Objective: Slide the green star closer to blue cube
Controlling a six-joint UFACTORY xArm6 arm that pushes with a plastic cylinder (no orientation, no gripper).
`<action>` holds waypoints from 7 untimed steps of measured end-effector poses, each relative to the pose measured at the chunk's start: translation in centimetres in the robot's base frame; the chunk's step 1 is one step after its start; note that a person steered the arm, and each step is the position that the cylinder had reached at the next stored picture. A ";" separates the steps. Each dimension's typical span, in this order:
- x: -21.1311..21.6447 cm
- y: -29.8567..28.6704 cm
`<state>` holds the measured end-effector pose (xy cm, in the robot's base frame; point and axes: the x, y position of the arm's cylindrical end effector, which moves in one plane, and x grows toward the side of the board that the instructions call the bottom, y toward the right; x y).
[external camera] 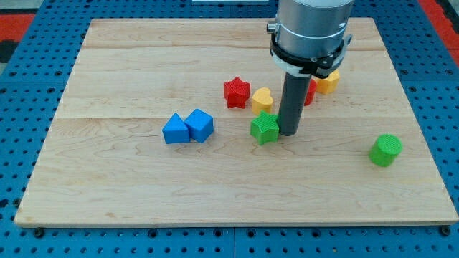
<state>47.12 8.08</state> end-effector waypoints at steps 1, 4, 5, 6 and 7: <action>0.0 -0.9; 0.0 -3.7; 0.0 -4.8; 0.0 -5.8; 0.0 -5.8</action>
